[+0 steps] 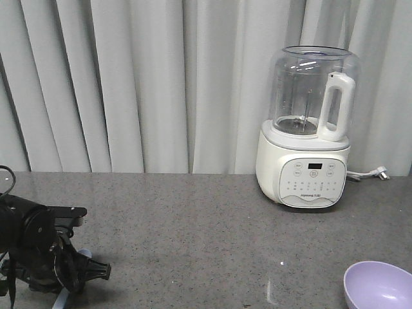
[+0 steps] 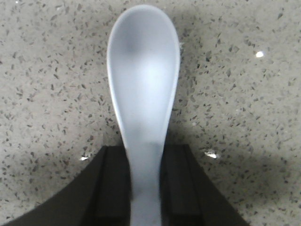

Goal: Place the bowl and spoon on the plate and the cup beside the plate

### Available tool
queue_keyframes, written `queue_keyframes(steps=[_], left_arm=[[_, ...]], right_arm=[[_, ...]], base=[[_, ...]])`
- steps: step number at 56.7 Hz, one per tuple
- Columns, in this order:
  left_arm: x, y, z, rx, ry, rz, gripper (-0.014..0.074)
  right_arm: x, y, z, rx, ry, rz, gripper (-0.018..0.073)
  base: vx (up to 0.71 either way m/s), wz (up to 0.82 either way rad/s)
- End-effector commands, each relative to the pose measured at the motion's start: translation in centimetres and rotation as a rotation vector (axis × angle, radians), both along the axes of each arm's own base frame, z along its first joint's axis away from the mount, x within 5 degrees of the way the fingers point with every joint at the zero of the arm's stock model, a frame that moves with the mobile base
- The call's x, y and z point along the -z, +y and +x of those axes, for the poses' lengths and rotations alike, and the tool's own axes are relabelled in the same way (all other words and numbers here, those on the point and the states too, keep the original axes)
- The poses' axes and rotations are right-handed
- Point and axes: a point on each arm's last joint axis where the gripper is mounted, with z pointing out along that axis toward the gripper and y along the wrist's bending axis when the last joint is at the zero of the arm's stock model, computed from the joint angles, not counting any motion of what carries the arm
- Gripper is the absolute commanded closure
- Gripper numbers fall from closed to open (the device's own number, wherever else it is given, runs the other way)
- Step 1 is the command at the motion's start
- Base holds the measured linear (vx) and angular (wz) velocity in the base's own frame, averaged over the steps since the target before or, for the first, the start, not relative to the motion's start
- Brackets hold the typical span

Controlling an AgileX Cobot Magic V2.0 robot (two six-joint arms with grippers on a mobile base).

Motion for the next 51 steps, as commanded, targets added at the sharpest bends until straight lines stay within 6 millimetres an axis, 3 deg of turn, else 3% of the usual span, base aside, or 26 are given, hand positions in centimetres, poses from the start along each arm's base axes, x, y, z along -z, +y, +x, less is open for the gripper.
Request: queue_keyframes(steps=[1,7,14,22,32,40,51], left_arm=[[-1.8,-0.1,-0.2,0.031,-0.045,0.014,0.0512],[-2.3,-0.1,-0.3,0.056,-0.052,0.022,0.0602],[-4.1,0.0,-0.8,0.08,-0.101,0.017,0.0605],[-8.4,0.4,-2.3,0.117,-0.236,0.005,0.0604],[-15.1,1.3,-5.9,0.124,-0.469,-0.04,0.0604],[-18.7,2.1,-8.9,0.13,-0.593,-0.057,0.0604],[-21.1,2.8,-11.4,0.135,-0.678,-0.066,0.0604]], right_arm=[[-2.0,0.0,-0.3,-0.001,-0.116,-0.018,-0.0019],[-1.9,0.0,-0.3,-0.001,-0.109,-0.018,-0.0019],[-1.8,0.0,-0.3,-0.001,-0.097,-0.016,-0.0015],[-1.1,0.0,-0.3,0.003,-0.017,0.0,0.0006],[-0.6,-0.7,-0.2,0.067,0.262,0.075,0.0043],[0.5,-2.0,1.7,0.144,0.461,0.15,0.0047],[4.7,-4.1,5.5,0.177,0.696,0.223,0.0047]], base=[[0.0,0.0],[0.0,0.0],[0.0,0.0],[0.0,0.0],[0.0,0.0],[0.0,0.0],[0.0,0.0]])
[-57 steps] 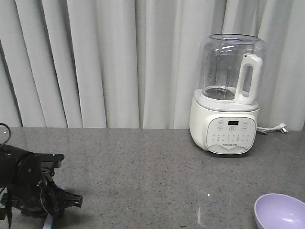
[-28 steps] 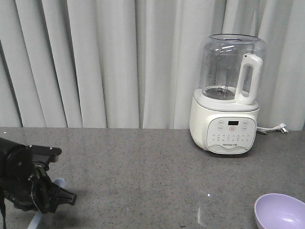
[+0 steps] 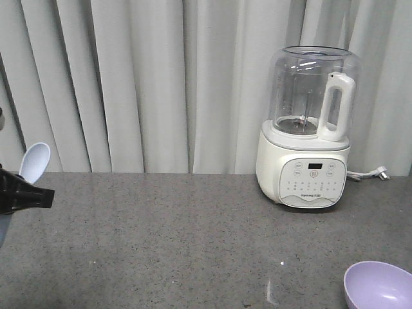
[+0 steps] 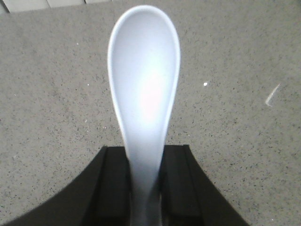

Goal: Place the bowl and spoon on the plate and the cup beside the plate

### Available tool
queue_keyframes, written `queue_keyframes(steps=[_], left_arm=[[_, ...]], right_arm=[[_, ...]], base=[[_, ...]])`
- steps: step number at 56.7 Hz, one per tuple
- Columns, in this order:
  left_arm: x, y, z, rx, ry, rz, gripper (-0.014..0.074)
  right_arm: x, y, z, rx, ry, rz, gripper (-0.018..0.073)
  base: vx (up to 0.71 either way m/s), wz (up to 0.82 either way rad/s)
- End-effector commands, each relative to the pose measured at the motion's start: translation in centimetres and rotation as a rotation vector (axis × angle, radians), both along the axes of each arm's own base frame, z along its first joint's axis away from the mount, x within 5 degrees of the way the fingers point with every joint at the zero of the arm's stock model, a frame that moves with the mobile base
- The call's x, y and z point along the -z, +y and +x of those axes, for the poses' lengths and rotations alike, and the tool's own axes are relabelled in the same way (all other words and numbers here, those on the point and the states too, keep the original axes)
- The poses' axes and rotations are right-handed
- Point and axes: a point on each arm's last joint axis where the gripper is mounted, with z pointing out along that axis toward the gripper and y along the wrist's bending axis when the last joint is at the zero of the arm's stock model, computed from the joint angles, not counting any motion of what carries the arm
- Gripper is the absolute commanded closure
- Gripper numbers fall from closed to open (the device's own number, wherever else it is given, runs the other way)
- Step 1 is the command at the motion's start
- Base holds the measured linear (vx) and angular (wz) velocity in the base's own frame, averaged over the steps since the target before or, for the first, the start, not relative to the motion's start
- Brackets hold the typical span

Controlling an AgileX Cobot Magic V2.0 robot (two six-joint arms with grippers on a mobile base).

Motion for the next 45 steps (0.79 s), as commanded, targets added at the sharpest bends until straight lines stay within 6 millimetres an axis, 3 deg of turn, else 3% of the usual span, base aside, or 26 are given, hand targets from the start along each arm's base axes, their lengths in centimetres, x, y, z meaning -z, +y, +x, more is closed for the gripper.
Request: queue_keyframes(steps=[1,24,38,45], left_arm=[[-3.0,0.2,-1.4,0.017,-0.149,-0.027,0.0604],[-3.5,0.3,-2.1,0.016,-0.166,-0.034,0.0603],[-3.5,0.3,-2.1,0.016,-0.166,-0.034,0.0603],[-3.5,0.3,-2.1,0.016,-0.166,-0.034,0.0603]], right_arm=[[0.4,-1.1,1.6,-0.007,0.016,0.0,0.0047],[6.9,-2.6,6.7,-0.046,0.208,0.11,0.0047],[10.0,-3.2,8.6,-0.045,0.276,0.125,0.0054],[11.1,-3.4,9.2,-0.058,0.297,0.126,0.0101]], base=[[0.0,0.0],[0.0,0.0],[0.0,0.0],[0.0,0.0]])
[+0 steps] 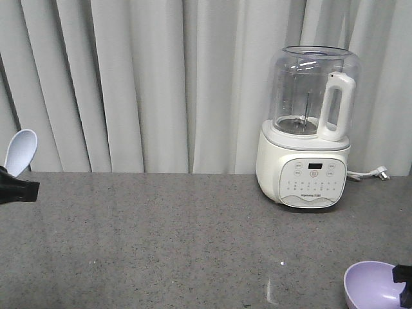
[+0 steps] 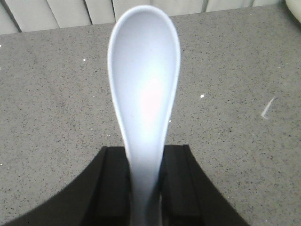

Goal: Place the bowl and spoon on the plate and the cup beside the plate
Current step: 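Grasp the lavender bowl rim with the right gripper and lift it, then drive the base, carrying spoon and bowl, to the pale blue plate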

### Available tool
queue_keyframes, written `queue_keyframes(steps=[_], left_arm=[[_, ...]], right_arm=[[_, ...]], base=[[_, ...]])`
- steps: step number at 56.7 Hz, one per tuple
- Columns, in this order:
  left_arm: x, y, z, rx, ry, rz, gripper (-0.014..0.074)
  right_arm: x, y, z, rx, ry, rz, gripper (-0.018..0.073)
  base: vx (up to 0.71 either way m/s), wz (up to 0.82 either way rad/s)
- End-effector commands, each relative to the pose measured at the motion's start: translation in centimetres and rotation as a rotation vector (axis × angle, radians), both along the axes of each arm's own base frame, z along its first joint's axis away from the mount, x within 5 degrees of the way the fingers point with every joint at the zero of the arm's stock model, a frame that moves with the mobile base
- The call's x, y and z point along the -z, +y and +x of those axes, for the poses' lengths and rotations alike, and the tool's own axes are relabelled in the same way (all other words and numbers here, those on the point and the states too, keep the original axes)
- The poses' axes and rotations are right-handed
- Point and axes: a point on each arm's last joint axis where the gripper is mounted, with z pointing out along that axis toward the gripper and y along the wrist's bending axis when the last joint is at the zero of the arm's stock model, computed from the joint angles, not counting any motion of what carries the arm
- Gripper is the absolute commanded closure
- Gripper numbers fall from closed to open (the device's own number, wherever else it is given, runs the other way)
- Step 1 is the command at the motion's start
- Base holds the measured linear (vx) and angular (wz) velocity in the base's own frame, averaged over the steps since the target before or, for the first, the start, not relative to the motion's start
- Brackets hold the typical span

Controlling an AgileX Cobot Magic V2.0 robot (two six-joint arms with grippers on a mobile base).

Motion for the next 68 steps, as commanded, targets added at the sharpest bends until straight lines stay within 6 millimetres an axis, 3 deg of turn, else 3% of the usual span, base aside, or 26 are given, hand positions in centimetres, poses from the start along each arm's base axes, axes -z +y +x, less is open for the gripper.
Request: queue_keyframes(steps=[1,9,20,27,35,44,55,61,68], left_arm=[[-2.0,-0.1,-0.5,0.016,-0.118,-0.022,0.0603],[-2.0,-0.1,-0.5,0.016,-0.118,-0.022,0.0603],[-2.0,-0.1,-0.5,0.014,-0.108,-0.02,0.0603],[-2.0,0.0,-0.7,0.013,-0.104,-0.019,0.0603],[-2.0,0.0,-0.8,0.013,-0.104,-0.019,0.0603],[-1.8,0.0,-0.9,0.008,-0.073,-0.016,0.0603],[-1.7,0.1,-2.1,0.018,-0.08,-0.062,0.0603],[-1.7,0.5,-4.2,0.03,-0.158,-0.1,0.0603],[-1.1,1.2,-7.4,0.041,-0.249,-0.144,0.0603]], right_arm=[[-1.4,-0.4,0.8,-0.002,-0.091,-0.029,0.0115],[-0.7,-0.4,1.2,-0.01,-0.091,-0.015,0.0252],[-1.1,-0.4,1.2,-0.017,-0.112,-0.036,0.0577],[-2.8,-0.3,0.5,-0.026,-0.156,-0.07,0.0571],[-7.1,0.3,-1.5,-0.028,-0.303,-0.115,0.0571],[-13.1,1.9,-5.7,-0.108,-0.534,-0.19,0.0571],[-18.7,4.9,-11.8,-0.207,-0.825,-0.201,0.0571],[-20.2,6.5,-14.9,-0.241,-0.983,-0.173,0.0569],[-19.9,7.9,-17.7,-0.284,-1.097,-0.161,0.0568]], base=[[0.0,0.0],[0.0,0.0],[0.0,0.0],[0.0,0.0],[0.0,0.0],[0.0,0.0],[0.0,0.0],[0.0,0.0],[0.0,0.0]])
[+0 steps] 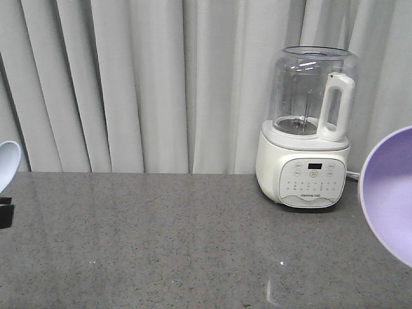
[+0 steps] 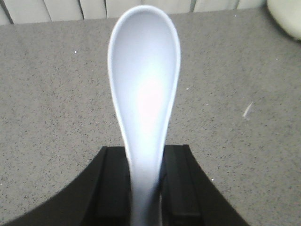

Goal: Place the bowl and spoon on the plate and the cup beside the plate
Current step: 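Drive the base, carrying spoon and bowl, to the pale blue plate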

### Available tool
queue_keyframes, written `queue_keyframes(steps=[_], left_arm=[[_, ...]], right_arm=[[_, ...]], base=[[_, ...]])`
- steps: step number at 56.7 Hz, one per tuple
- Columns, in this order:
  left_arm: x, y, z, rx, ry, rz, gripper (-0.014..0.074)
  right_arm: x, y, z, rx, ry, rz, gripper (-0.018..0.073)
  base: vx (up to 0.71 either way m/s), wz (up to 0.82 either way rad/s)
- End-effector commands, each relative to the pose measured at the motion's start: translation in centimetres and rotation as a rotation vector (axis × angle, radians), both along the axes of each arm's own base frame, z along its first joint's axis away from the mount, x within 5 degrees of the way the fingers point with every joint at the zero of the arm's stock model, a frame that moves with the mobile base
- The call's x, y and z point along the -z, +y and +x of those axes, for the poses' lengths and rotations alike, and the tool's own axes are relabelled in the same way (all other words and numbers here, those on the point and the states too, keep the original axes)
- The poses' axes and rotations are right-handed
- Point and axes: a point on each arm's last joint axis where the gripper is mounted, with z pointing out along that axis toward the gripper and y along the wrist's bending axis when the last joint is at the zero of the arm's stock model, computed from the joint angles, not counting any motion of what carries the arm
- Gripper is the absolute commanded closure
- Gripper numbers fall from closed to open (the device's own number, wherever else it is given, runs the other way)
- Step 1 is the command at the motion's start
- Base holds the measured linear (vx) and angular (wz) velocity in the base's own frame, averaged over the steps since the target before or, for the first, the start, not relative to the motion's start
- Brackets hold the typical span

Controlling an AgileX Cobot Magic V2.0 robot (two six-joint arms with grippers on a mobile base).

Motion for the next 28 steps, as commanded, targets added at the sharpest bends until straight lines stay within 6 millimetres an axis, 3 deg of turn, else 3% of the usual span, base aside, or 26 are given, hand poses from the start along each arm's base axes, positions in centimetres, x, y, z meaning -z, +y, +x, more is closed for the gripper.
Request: queue_keyframes(steps=[1,15,23,28], left_arm=[[-1.8,0.4,-2.8,0.019,-0.201,-0.066,0.0603],[-1.0,2.4,-9.8,0.02,-0.366,-0.099,0.0603],[-0.9,3.0,-11.8,0.019,-0.438,-0.11,0.0603],[-0.9,3.0,-12.0,0.019,-0.438,-0.11,0.0603]], right_arm=[[-1.1,0.6,-1.5,-0.007,-0.157,0.023,0.0568],[0.1,1.9,-4.3,-0.058,-0.222,0.041,0.0568],[0.0,2.0,-4.4,-0.065,-0.23,0.059,0.0568],[0.1,2.1,-4.4,-0.073,-0.224,0.061,0.0568]], base=[[0.0,0.0],[0.0,0.0],[0.0,0.0],[0.0,0.0]])
